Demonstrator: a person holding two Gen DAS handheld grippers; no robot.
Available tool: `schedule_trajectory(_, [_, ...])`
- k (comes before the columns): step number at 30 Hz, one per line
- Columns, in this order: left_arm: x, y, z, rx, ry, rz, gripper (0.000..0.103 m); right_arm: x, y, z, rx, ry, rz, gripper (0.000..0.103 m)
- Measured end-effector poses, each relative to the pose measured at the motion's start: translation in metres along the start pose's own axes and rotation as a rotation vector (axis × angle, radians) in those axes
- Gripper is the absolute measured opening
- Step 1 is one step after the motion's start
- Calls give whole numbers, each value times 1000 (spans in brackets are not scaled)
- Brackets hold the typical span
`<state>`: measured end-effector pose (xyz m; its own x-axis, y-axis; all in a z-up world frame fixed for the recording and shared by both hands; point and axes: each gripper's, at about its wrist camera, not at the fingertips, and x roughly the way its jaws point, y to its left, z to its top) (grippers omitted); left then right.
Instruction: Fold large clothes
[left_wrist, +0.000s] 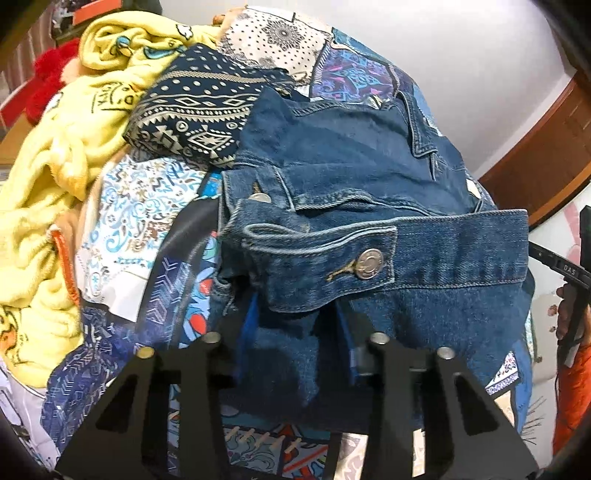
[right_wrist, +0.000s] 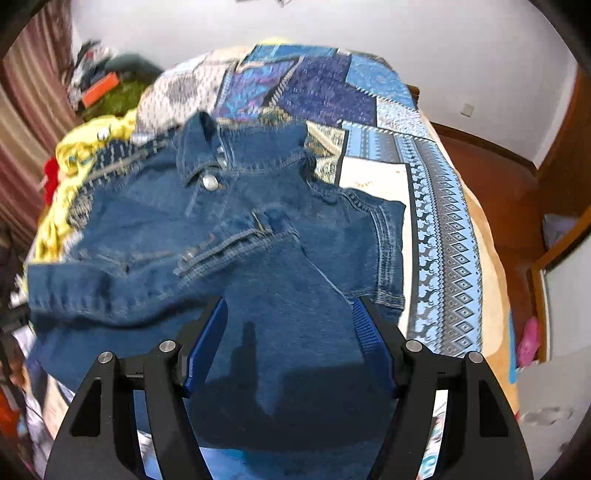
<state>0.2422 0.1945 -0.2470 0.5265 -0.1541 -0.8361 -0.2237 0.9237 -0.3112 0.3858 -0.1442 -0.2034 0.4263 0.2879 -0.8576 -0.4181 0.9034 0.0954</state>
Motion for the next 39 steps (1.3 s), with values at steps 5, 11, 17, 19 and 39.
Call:
schedule_trajectory(5, [-15,0,-6,7,-57,43,22,22,-5,18,-42,56,37,67])
schedule_trajectory(11, [-35,1,-9,2,-123,76,16,64,1,47,-87,154,82,67])
schedule_trajectory(17, [-52,-10,-10,46,-174,127,16,87,-4,52,-19,176,162,67])
schedule_trajectory(19, [-56,-14,-10,67,-188,143,16,89,-7,49,19,167,193,55])
schedule_trajectory(39, [-95,-72,89,216,-364,117,14,-64,-26,58,105,-332,128,13])
